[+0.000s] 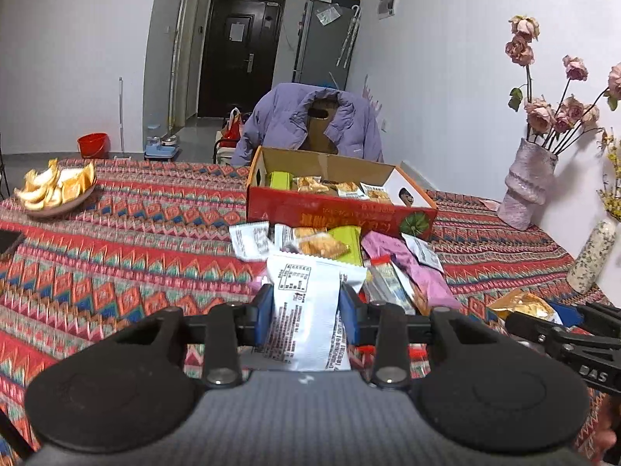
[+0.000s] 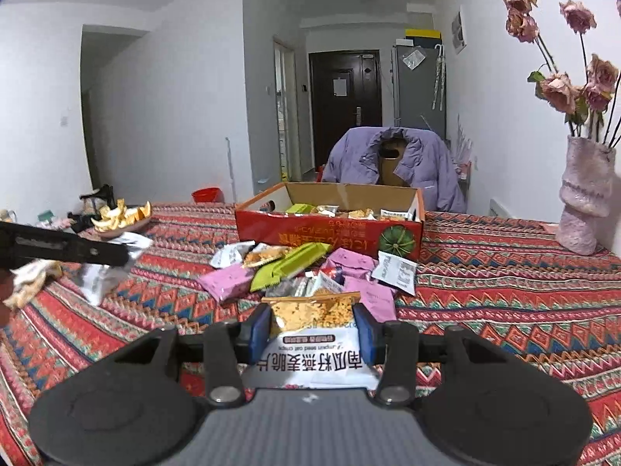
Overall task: Organize snacks
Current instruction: 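Lift both packets and carry them over the open box with both tools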
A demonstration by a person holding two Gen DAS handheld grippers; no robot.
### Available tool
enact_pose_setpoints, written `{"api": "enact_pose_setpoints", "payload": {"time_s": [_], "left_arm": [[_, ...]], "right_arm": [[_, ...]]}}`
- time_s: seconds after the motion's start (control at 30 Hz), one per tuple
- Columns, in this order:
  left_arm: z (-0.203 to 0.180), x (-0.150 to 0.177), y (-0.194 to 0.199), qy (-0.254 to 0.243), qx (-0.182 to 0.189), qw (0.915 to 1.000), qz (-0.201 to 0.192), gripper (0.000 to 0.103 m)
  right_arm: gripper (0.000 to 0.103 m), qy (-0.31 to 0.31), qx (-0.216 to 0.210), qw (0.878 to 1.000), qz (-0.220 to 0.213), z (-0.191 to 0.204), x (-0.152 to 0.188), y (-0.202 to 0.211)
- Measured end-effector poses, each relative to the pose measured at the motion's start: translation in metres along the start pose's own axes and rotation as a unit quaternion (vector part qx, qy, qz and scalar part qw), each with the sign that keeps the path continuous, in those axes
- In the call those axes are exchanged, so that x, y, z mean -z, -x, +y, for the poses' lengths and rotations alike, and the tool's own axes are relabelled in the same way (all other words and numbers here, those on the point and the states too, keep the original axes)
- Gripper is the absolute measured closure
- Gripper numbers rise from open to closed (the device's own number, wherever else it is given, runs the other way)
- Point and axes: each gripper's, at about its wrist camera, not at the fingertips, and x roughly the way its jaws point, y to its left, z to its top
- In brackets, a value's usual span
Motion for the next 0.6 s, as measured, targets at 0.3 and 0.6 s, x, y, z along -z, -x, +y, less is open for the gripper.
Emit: {"api": "enact_pose_setpoints", "payload": {"time_s": [0.3,0.6], "left_arm": [[-0.010,-0.123,-0.091,-0.004,0.021,0.9998,0.001,0.066],[-0.011,-0.190,-0.262,0.010,-0.022,0.9981,0.057,0.066]], "right_arm": [[0.059,-0.027,-0.047,0.998,-0.029,-0.048,-0.106,-0.052],[0.059,-0.085,-0.020,0.996,0.023,-0.108,-0.181,-0.215]]}}
